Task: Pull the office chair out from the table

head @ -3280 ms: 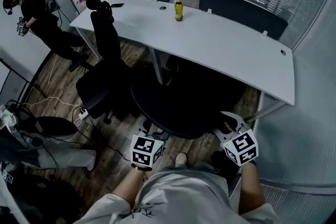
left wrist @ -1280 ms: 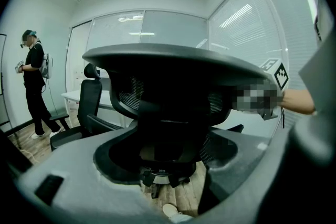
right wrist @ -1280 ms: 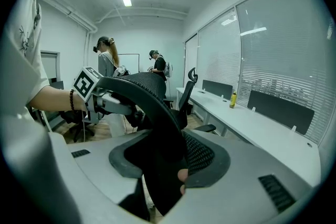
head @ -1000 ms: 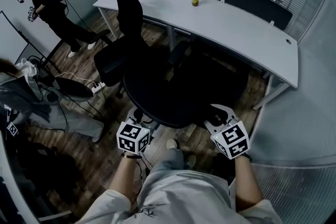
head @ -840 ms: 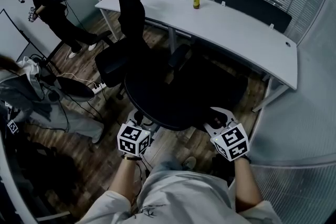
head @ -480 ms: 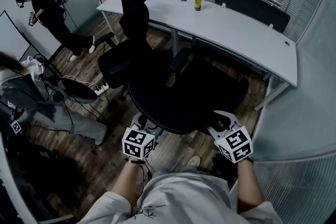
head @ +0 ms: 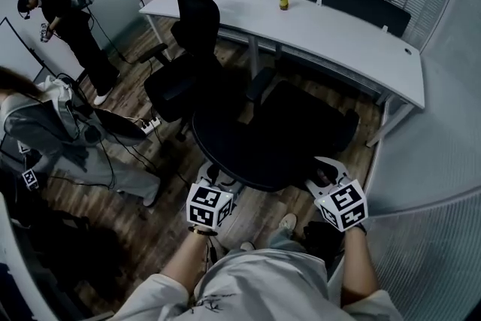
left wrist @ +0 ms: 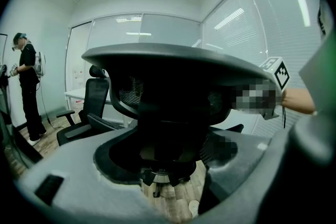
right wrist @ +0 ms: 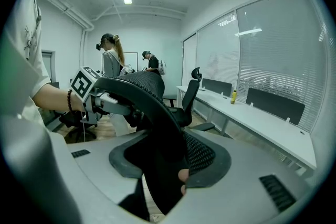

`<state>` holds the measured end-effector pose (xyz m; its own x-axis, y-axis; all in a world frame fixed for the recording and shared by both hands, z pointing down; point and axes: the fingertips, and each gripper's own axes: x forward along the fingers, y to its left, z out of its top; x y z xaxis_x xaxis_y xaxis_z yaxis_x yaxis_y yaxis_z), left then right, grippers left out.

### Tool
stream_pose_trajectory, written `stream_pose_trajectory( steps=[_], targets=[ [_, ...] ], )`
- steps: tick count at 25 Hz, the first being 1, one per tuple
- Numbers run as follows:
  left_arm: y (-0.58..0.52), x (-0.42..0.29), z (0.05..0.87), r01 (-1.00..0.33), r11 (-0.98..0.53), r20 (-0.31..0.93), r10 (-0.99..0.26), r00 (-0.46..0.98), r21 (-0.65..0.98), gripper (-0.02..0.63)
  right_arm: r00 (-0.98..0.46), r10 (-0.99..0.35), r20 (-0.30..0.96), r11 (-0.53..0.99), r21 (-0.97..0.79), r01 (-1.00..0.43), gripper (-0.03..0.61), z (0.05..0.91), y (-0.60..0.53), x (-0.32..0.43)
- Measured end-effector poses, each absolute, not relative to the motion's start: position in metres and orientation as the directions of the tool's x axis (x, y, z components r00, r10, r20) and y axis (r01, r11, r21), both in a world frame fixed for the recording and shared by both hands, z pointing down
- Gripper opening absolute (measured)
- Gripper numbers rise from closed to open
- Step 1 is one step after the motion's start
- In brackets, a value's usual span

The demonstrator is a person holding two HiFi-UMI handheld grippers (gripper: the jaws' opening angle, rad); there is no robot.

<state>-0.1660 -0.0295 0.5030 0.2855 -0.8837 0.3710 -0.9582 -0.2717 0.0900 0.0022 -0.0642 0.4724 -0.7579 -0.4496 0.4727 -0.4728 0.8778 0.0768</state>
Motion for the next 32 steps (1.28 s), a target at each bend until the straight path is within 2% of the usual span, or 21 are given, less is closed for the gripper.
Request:
stream_pose_trajectory(
  steps=[14,32],
  targets=[
    [0.057,-0.18,0.498,-0.96,-0.265,0.361,-0.889,0.28,0.092,0.325,-0.752,-0.487,0.444,0.857,0.077,-0.509,0.161,0.469,0.024,-0.01],
    [0.121,-0.159,0.501,-0.966,-0.247,0.349,-0.901,0.258,0.077,0.325,-0.749,-0.495,0.441,0.85,0.064,-0.524,0.167,0.473,0.078,0.008]
  ],
)
